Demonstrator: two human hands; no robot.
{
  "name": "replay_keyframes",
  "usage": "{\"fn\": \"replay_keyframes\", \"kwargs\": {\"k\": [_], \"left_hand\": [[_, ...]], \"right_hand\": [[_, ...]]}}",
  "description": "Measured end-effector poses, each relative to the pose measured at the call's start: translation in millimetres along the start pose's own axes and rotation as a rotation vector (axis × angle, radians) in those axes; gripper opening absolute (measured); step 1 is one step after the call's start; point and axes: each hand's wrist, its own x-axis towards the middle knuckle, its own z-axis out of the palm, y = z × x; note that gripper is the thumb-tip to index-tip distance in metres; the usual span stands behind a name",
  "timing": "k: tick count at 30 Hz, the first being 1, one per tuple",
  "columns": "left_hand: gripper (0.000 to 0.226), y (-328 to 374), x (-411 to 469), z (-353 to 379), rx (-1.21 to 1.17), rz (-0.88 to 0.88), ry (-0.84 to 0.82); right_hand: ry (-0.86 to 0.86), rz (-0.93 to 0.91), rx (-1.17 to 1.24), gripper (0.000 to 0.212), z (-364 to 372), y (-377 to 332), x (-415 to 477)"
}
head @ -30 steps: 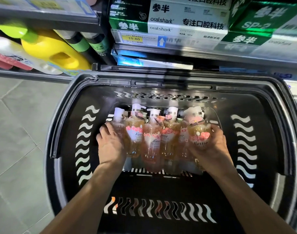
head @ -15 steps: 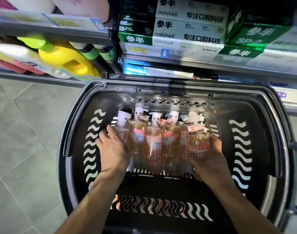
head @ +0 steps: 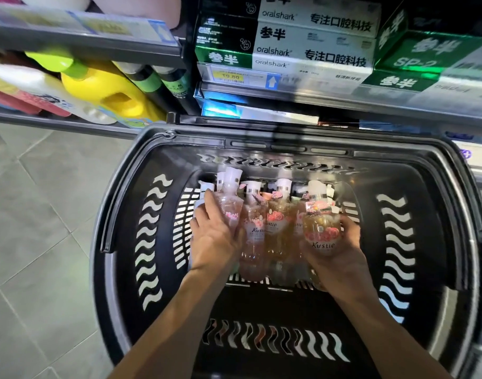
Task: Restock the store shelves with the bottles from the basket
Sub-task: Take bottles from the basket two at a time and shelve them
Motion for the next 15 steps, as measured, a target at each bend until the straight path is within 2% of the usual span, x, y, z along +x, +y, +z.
{"fn": "replay_keyframes", "kwargs": {"k": [3,6,9,10,15], "left_hand": [[0.095,-3,6,7,-0.089,-0.032,-0.035],[0.098,-10,0,2,-0.35,-0.076,0.018],[0.073,-11,-26,-25,-0.633,-0.056,0.036],[0.066,-10,-39,-37,-0.735,-0.028,0.018],[0.077,10,-113,-121,-1.002,0.04,0.008]], "right_hand": [[0.011,0.016,0.036,0.073,-1,-6,-10],[0.048,0.019,0.075,0.06,-7,-20,-24],[0.055,0.001,0.033,0.049,-15,-42,-39],[0.058,-0.022,0.035,0.052,-21,-51,-46],[-0.004,-0.066,0.148,0.06,-58,-116,-112]]}}
